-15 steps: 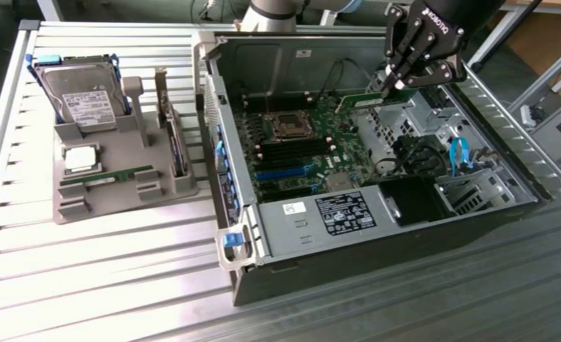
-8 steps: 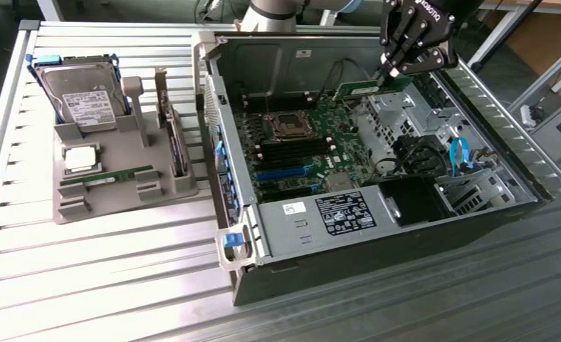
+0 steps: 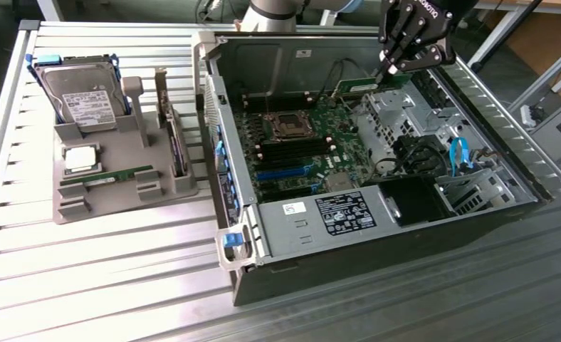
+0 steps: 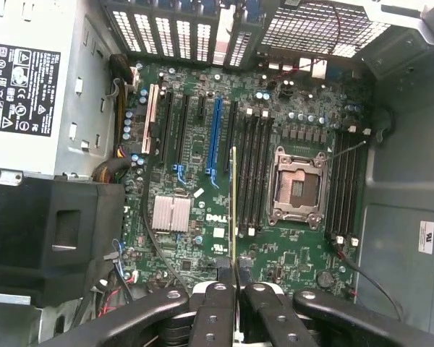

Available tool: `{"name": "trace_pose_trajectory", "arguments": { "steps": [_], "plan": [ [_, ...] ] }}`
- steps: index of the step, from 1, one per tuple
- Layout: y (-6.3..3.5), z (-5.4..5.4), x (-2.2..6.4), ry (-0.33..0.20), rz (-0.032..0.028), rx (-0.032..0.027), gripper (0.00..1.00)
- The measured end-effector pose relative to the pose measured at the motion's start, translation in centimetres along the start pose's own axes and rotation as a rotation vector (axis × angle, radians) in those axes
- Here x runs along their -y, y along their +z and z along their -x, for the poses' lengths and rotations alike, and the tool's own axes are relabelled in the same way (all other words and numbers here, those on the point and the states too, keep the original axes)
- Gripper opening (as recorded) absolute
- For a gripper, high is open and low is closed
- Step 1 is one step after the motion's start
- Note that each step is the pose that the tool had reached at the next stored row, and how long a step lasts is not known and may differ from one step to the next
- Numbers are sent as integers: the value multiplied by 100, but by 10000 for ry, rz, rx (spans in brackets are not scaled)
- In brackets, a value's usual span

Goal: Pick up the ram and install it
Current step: 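Insert the ram into the slot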

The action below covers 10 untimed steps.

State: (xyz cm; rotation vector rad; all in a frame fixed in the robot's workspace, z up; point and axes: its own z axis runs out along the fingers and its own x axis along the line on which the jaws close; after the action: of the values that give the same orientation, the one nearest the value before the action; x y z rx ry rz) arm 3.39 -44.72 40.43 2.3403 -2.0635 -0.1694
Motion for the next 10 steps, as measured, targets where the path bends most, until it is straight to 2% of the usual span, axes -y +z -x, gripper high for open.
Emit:
{"name": "trace_pose_trajectory", "arguments": {
  "steps": [1, 5, 7, 10],
  "plan": [
    [0, 0, 0, 0, 0, 1, 11],
    [48, 3, -35, 667, -47, 54, 11],
    [126, 3, -72, 927, -65, 77, 11],
    [233, 5, -139, 1040, -72, 76, 11]
  ]
}}
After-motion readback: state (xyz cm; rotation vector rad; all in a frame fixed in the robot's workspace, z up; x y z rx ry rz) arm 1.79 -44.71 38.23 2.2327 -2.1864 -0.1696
